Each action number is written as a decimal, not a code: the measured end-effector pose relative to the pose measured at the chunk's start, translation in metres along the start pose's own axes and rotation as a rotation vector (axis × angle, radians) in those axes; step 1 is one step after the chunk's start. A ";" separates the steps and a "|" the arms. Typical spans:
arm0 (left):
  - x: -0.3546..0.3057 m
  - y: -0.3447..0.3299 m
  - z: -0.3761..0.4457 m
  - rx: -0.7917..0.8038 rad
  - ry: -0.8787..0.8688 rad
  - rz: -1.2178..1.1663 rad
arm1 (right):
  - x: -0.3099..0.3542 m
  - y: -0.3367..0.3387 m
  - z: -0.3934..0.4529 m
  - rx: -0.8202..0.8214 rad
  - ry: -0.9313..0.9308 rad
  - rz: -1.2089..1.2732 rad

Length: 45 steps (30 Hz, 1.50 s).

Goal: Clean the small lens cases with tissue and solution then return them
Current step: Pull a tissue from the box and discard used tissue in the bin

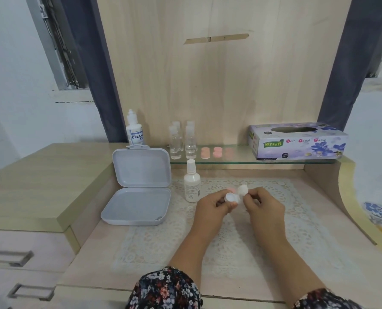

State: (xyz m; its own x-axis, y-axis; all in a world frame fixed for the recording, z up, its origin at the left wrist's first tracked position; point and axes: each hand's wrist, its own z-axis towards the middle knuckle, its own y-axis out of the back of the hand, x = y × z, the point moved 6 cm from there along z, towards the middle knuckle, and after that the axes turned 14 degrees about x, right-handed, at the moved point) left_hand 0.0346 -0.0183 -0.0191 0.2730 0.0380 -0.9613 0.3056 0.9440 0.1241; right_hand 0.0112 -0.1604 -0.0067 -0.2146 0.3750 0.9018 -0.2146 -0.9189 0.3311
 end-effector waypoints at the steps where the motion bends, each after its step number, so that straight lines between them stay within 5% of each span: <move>1: -0.001 0.000 0.000 0.000 -0.002 -0.003 | -0.001 0.001 -0.001 -0.021 -0.003 0.074; 11: 0.006 0.008 0.003 -0.085 0.100 0.345 | -0.012 0.022 0.000 -0.305 -0.075 0.220; 14: 0.014 0.007 0.007 -0.071 0.201 0.583 | -0.015 0.024 0.000 -0.327 -0.087 0.249; 23: 0.017 0.004 0.009 -0.042 0.273 0.716 | -0.019 0.023 0.001 -0.304 -0.065 0.298; 28: 0.013 0.004 0.008 -0.068 0.220 0.664 | -0.020 0.017 0.003 -0.222 -0.076 0.364; 34: -0.012 0.003 -0.001 -0.116 -0.009 0.308 | -0.012 0.008 0.003 -0.070 -0.062 0.466; 38: -0.016 -0.001 -0.005 -0.006 0.113 -0.023 | -0.003 -0.002 -0.001 0.087 -0.059 0.551; 45: -0.021 0.020 -0.028 0.032 0.154 -0.083 | 0.008 -0.017 -0.005 0.298 -0.014 0.530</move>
State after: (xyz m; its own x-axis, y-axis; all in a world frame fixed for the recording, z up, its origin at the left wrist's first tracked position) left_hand 0.0097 0.0085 -0.0032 0.1035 0.0123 -0.9945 0.3507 0.9353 0.0481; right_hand 0.0083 -0.1409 -0.0066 -0.2060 -0.1423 0.9681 0.1943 -0.9756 -0.1021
